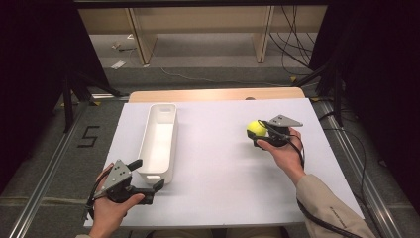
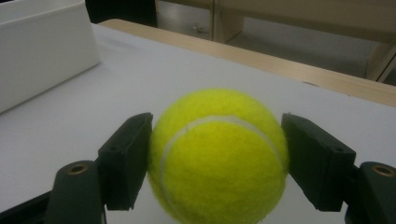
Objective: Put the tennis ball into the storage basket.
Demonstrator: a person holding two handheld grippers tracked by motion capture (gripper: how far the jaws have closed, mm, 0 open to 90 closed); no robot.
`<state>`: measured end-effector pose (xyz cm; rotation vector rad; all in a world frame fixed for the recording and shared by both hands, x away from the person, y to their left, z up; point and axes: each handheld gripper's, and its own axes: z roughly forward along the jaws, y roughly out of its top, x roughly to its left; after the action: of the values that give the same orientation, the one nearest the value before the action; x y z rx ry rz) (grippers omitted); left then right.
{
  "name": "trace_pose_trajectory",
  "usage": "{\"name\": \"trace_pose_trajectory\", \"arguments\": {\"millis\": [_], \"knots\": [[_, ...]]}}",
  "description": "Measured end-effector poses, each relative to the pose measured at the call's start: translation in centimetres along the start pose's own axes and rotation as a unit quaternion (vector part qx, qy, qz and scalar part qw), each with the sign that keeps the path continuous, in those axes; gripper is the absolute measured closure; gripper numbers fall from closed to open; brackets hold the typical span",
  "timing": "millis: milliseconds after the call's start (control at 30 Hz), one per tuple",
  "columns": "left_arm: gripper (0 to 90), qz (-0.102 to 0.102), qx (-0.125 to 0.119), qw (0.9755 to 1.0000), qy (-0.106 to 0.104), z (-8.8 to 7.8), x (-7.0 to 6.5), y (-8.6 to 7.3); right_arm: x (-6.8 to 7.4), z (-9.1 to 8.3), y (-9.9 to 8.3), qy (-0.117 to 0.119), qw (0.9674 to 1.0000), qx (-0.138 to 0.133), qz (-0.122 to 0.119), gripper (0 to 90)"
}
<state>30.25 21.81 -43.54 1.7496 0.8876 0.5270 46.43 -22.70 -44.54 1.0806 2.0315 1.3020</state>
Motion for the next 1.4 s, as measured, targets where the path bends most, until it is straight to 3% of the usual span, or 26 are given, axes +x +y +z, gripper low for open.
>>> {"name": "trace_pose_trajectory", "arguments": {"millis": [1400], "knots": [[0.0, 0.001, -0.002, 1.0000, 0.000, -0.1, 0.0, 0.0, 5.1, 2.6, 2.4, 0.056, 0.9980, -0.019, -0.024, 28.0]]}}
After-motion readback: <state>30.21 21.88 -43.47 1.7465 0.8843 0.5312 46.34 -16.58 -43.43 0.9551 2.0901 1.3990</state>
